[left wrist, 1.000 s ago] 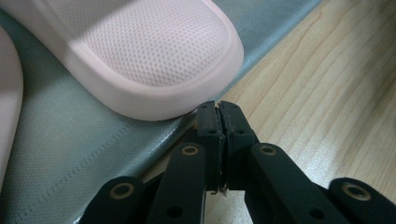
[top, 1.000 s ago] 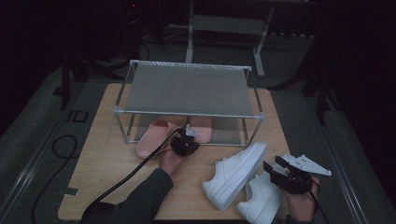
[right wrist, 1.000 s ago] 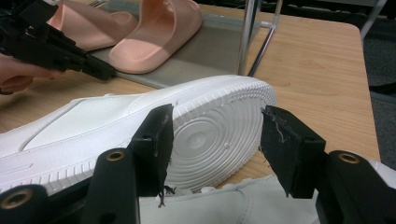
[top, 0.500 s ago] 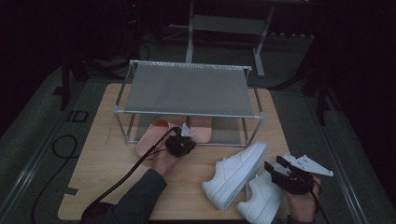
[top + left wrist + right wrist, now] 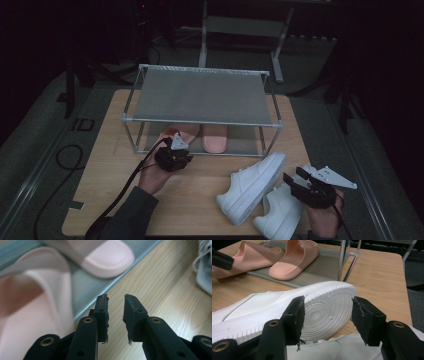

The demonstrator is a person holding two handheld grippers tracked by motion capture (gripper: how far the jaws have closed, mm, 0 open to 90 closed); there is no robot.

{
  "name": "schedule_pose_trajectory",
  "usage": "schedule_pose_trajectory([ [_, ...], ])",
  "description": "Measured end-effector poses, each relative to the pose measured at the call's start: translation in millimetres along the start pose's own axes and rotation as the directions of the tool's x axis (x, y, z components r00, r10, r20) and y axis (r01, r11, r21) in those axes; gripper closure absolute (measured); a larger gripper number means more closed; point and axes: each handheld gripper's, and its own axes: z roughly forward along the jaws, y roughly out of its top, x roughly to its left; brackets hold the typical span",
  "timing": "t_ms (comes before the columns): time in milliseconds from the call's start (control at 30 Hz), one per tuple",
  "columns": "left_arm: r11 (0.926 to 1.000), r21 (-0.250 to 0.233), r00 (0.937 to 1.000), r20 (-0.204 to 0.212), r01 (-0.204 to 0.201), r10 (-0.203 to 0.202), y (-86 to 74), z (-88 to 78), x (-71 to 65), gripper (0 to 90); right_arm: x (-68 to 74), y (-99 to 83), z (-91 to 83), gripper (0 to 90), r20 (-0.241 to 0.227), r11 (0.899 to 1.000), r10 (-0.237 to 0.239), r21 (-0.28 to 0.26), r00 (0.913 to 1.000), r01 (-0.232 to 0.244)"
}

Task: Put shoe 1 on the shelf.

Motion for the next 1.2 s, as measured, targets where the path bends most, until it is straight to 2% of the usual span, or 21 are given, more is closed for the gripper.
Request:
schedule_pose_trajectory([
  [233,0.9977,0.028,0.9976,-0.03,0.063,-0.062,-20.9,-17.9,23.5,62.4,0.6,-0.1,1.1,43.6,-0.001,1.0,-0.004,0.003,1.0,0.004],
  [433,0.9947,0.013,0.9929,-0.062,0.102,-0.101,-34.4,-35.3,34.2,57.0,1.1,-0.1,1.5,43.6,-0.002,1.0,-0.003,0.006,1.0,0.003],
  [567,0.9895,0.007,0.9864,-0.081,0.144,-0.143,-47.1,-44.1,41.8,58.0,0.8,-0.2,1.1,43.6,-0.001,1.0,-0.003,0.004,1.0,0.003],
  [667,0.9873,0.007,0.9833,-0.091,0.159,-0.158,-54.0,-48.0,44.5,58.1,0.9,0.1,0.5,43.6,-0.001,1.0,-0.004,0.004,1.0,0.004],
  [700,0.9848,0.011,0.9798,-0.103,0.173,-0.171,-61.9,-51.7,47.1,58.1,0.9,0.1,0.3,43.6,-0.001,1.0,-0.003,0.002,1.0,0.003],
  [833,0.9789,0.016,0.9725,-0.119,0.203,-0.2,-75.6,-57.3,51.4,57.0,1.2,0.1,0.7,43.6,-0.001,1.0,-0.004,0.005,1.0,0.004],
  [1000,0.9756,0.033,0.9677,-0.138,0.217,-0.211,-85.2,-64.0,55.7,59.0,1.9,0.3,1.0,43.6,-0.002,1.0,-0.006,0.006,1.0,0.006],
  [1200,0.9744,0.057,0.9689,-0.133,0.217,-0.208,-94.0,-66.6,55.3,58.4,1.4,0.3,0.4,43.6,-0.001,1.0,-0.003,0.004,1.0,0.003],
])
